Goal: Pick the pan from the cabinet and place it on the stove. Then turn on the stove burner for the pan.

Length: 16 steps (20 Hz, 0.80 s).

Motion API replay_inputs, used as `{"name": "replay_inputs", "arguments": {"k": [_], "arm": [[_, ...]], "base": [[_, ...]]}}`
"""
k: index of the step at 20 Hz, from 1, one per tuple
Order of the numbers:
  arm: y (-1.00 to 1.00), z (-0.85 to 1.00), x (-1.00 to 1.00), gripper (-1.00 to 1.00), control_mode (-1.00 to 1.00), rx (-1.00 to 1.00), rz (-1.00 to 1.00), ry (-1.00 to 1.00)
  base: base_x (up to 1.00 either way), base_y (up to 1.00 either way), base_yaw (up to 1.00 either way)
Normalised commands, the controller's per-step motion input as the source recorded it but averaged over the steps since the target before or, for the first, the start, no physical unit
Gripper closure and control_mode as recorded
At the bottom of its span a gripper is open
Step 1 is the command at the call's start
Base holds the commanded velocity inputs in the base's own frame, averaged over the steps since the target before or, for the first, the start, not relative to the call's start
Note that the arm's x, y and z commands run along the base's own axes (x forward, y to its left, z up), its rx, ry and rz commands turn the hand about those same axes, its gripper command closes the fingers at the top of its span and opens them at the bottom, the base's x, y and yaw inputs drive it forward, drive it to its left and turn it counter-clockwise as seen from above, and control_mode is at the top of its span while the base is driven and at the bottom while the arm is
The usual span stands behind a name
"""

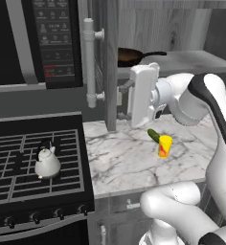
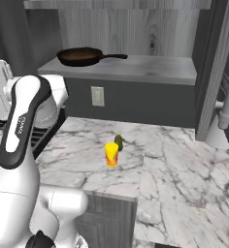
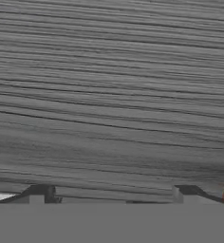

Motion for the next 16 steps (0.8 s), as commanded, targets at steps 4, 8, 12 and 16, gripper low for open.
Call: {"name": "replay_inputs", "arguments": {"k": [4, 8, 12, 16], "arm": [[-0.76, -0.04, 0.06, -1.0, -1.0, 0.0, 0.1, -0.34], [-0.6, 0.0, 0.26, -1.0, -1.0, 0.0, 0.09, -0.34], [-0.46, 0.04, 0.39, -1.0, -1.0, 0.0, 0.07, -0.31], [-0.46, 0.07, 0.18, -1.0, -1.0, 0.0, 0.05, -0.38]], "base": [[0.0, 0.0, 0.0], [0.0, 0.0, 0.0], [0.0, 0.0, 0.0], [0.0, 0.0, 0.0]]}}
